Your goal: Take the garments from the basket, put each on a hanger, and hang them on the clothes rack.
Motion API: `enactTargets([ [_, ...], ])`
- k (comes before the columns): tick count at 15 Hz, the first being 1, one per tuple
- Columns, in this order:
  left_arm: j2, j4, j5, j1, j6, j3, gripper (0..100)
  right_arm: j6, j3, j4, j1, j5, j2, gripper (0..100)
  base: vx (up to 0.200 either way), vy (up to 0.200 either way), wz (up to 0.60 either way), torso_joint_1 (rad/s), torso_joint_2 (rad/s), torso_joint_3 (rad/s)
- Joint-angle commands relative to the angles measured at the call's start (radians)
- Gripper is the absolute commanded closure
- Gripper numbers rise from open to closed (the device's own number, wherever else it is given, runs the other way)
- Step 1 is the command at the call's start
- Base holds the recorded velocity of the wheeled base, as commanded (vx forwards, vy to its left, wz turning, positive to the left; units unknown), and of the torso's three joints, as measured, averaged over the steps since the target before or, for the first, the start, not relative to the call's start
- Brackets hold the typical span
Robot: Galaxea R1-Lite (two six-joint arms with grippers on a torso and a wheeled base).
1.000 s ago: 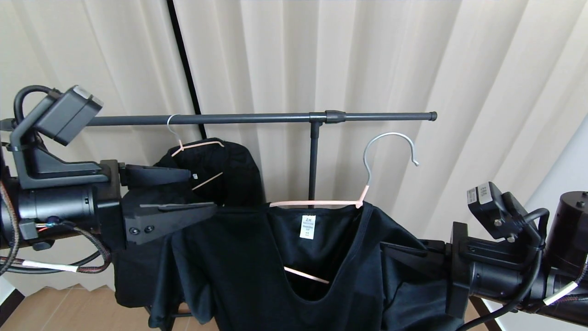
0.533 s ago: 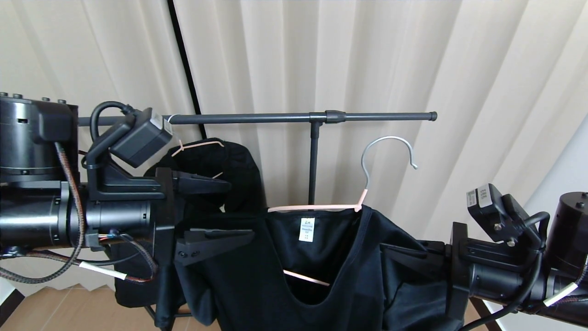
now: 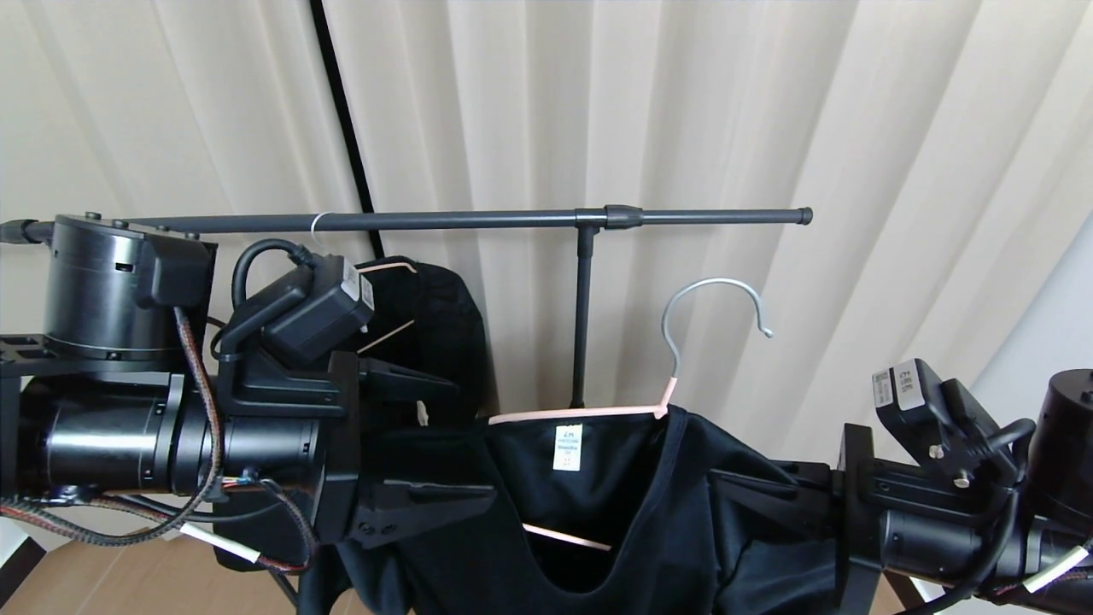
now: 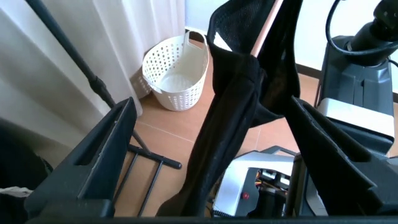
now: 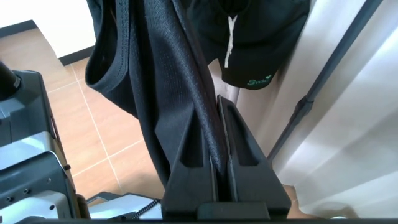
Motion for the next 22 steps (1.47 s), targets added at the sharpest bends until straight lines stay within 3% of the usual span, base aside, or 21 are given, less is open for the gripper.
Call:
enactTargets([
  [1,0.003,0.000,0.000,-0.022,0.001,0.009,0,-0.012,0.002,-0.002,0.001,0.002,-0.005,100,0.000,0.000,0.00,0.000,0.00,0.000],
  [4,-0.008,0.000,0.000,-0.050,0.001,0.046,0,-0.026,0.012,0.000,0.001,0.022,-0.042,100,0.000,0.000,0.00,0.000,0.00,0.000],
  [5,-0.017,0.000,0.000,-0.054,0.000,0.054,100,-0.026,0.012,0.000,0.001,0.022,-0.051,100,0.000,0.000,0.00,0.000,0.00,0.000],
  [21,-0.091,-0.009,0.004,-0.077,0.001,0.109,100,-0.028,0.012,0.000,-0.001,0.018,-0.045,100,0.000,0.000,0.00,0.000,0.00,0.000],
  [22,-0.103,-0.010,0.004,-0.077,0.001,0.116,100,-0.028,0.012,0.001,-0.001,0.019,-0.048,0,0.000,0.000,0.00,0.000,0.00,0.000],
])
